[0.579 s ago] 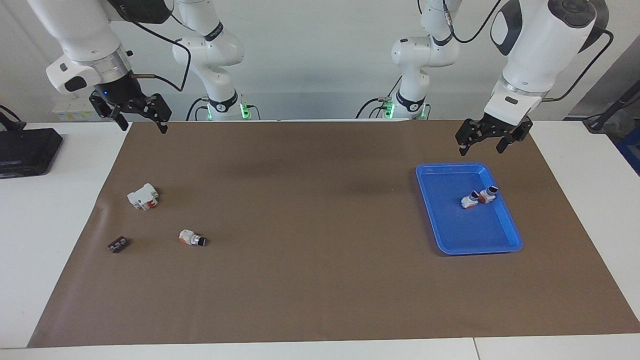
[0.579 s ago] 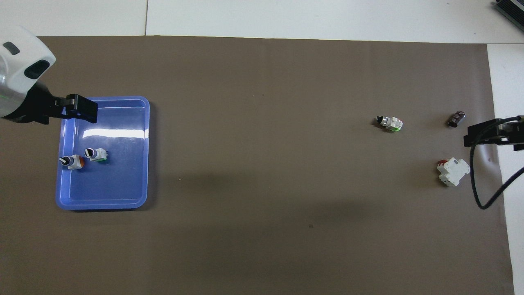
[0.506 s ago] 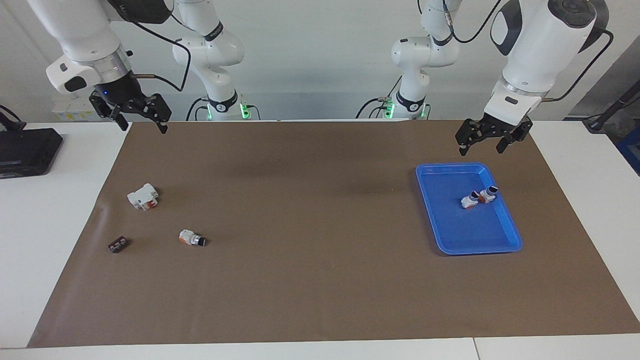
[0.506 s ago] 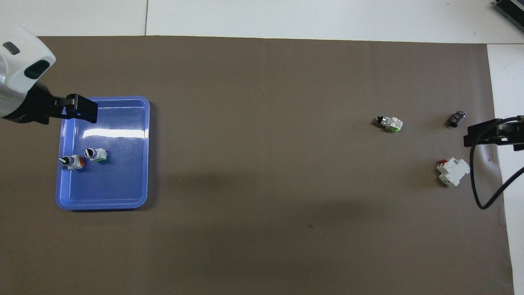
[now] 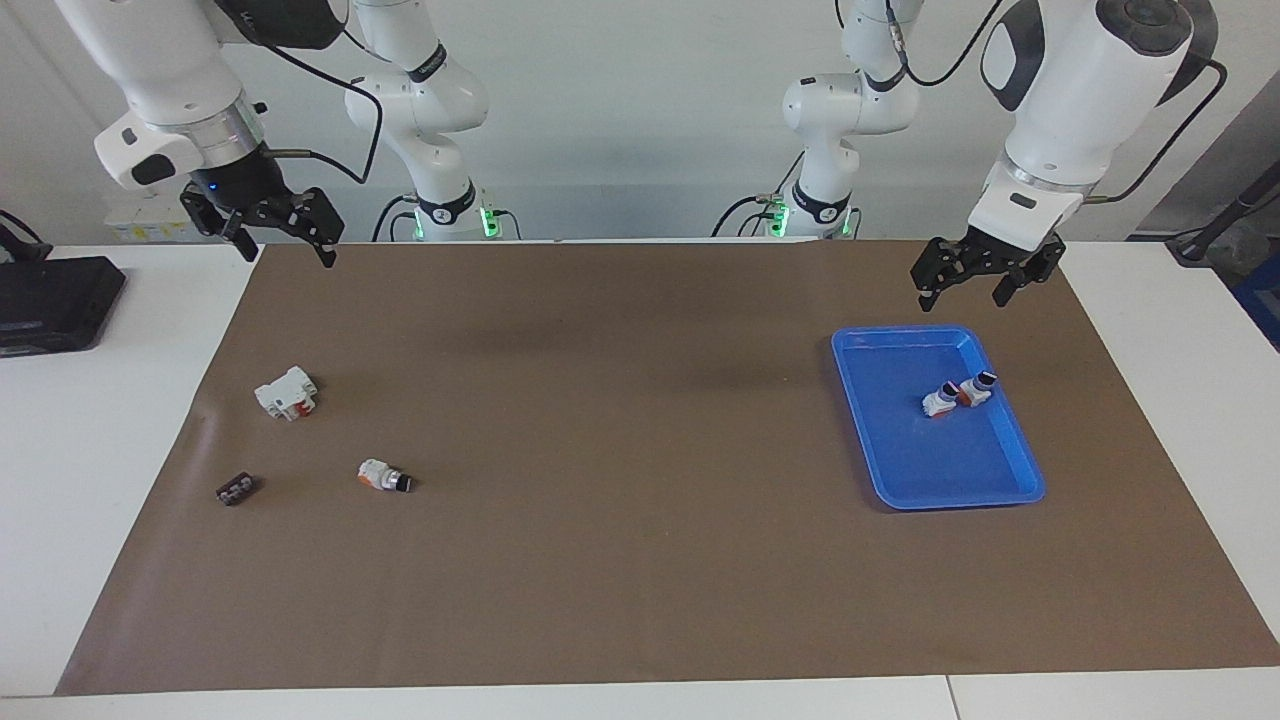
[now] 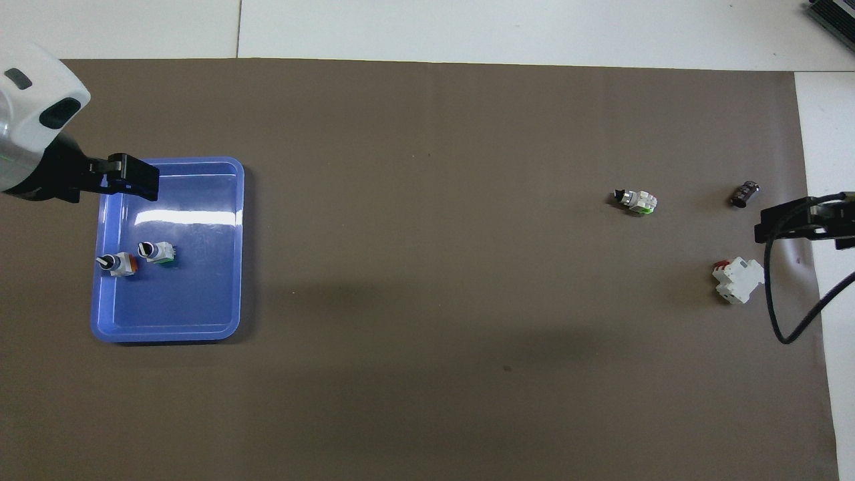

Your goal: Turn and place switch with both arms

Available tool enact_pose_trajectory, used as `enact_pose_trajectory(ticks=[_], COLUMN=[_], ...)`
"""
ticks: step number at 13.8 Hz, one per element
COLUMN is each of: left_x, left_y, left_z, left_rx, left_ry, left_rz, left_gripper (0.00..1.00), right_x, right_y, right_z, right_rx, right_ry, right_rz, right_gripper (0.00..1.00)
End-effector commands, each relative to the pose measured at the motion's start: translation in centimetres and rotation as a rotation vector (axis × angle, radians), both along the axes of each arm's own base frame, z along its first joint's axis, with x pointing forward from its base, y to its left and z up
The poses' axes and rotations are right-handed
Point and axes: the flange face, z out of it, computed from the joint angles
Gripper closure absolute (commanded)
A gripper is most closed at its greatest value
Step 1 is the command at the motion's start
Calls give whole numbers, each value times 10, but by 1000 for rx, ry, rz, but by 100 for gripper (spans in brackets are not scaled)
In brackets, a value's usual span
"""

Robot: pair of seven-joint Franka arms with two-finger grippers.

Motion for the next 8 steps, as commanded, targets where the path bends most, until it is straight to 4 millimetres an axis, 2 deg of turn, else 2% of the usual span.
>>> enact_pose_trajectory(ticks=[1,3,5,8], left_x=[-9,-9,-9,-9], left_y=[4,4,4,4], left_z=[1,1,1,1], left_rx=[10,10,10,10], left_ry=[3,3,3,1], left_rz=[7,7,7,7], left_gripper=[0,0,0,0], right_x=[-13,-9,-7,4], right_y=[-1,-17,-36,-37], right_z=[-10,-30,-71,-111], right_rx=[1,5,9,14], right_ry=[-23,-46,-114,-124], right_rz=[60,203,313,464], right_gripper=[0,0,0,0])
